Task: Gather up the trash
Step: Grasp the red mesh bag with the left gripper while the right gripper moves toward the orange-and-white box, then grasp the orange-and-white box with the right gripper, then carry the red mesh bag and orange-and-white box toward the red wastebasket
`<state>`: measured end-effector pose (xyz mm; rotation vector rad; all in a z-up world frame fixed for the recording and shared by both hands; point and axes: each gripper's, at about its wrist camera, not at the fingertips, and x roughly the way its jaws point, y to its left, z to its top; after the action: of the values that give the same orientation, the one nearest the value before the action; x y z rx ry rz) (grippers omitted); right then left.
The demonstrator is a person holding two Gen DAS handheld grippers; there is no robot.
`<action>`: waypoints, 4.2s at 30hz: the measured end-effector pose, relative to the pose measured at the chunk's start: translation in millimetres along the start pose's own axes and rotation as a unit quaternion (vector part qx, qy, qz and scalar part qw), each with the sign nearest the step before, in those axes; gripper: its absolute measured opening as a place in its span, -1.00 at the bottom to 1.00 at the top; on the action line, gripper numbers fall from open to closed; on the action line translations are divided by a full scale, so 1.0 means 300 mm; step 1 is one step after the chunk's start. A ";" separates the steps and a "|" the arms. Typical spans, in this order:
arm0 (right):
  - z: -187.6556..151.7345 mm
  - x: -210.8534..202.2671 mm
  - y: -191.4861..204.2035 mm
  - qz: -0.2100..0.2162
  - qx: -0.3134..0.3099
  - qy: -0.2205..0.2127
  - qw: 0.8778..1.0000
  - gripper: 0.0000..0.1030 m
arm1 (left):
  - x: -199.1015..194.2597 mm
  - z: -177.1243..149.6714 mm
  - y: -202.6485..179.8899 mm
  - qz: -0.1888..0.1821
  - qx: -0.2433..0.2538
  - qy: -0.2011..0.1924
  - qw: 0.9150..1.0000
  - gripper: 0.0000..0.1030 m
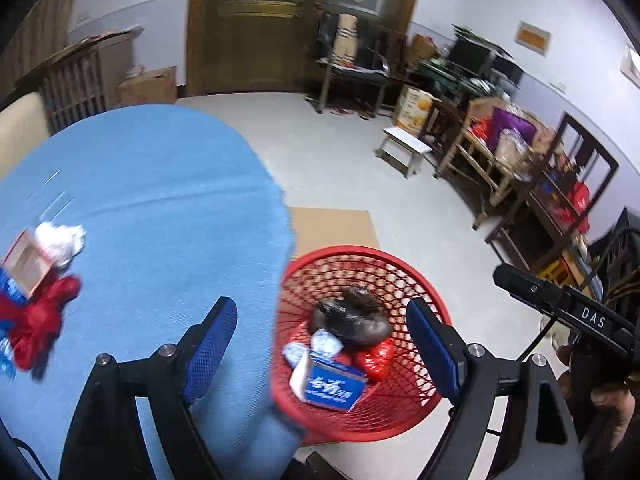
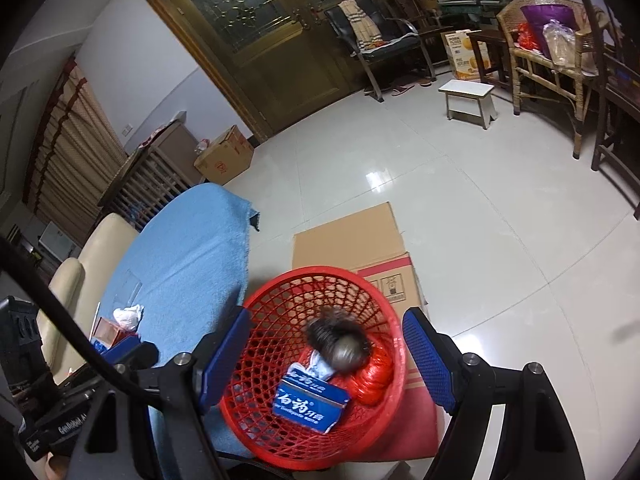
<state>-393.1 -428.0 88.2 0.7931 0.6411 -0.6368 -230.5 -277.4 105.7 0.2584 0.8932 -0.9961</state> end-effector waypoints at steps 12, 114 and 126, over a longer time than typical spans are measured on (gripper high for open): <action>-0.082 0.086 0.253 0.022 -0.076 0.047 0.996 0.58 | -0.188 -0.151 0.435 0.097 -0.131 -0.033 0.986 0.68; -0.366 0.511 1.008 0.149 -0.339 0.165 0.914 -0.01 | -0.372 -0.369 0.782 0.212 -0.208 -0.030 0.954 -0.35; -0.264 0.397 0.874 0.157 -0.282 0.127 0.938 -0.01 | -0.290 -0.258 0.677 0.194 -0.170 -0.026 0.966 -0.35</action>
<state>-150.2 -254.7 73.7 0.4215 0.8592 -0.0392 -126.9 -68.8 82.7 0.1062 0.9066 -0.4746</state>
